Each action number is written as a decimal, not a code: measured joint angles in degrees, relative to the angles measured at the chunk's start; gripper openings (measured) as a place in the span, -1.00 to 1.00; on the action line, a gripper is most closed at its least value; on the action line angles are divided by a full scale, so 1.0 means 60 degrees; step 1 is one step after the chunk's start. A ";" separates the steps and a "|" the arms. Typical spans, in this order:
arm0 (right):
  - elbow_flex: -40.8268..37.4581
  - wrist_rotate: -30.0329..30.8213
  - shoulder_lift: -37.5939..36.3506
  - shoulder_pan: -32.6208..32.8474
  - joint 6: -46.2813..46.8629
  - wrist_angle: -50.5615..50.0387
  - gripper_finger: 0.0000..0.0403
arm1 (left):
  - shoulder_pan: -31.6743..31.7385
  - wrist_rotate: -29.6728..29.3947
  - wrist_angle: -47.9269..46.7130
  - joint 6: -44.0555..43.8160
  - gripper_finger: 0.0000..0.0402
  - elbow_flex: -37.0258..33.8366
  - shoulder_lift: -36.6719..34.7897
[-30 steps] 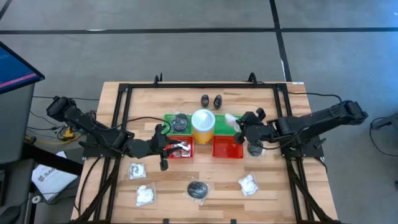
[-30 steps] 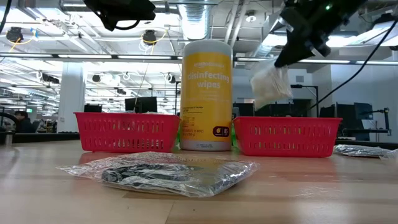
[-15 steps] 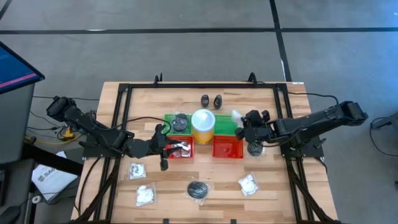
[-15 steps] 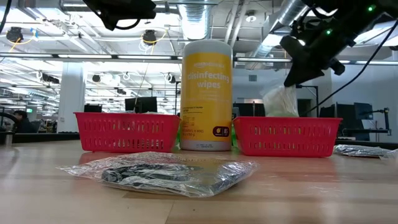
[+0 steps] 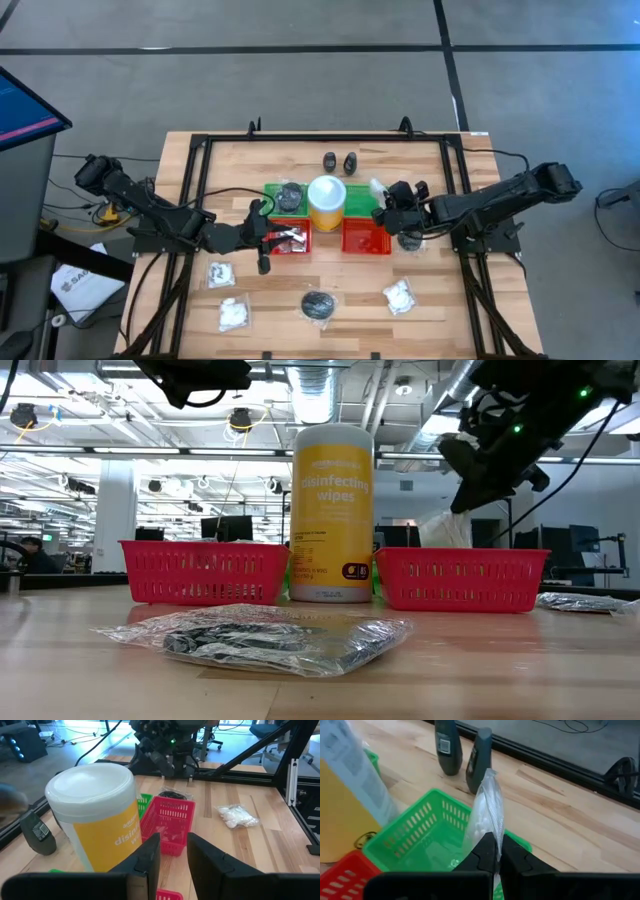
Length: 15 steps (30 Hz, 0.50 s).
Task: Pick & Place Travel size toiletries
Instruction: Put the vanity pack into the right green basket
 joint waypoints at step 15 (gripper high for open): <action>0.0000 0.0046 0.1093 0.0018 0.0492 0.0020 -0.78 | 0.0000 0.0000 0.0025 0.0000 -0.56 0.0000 0.0000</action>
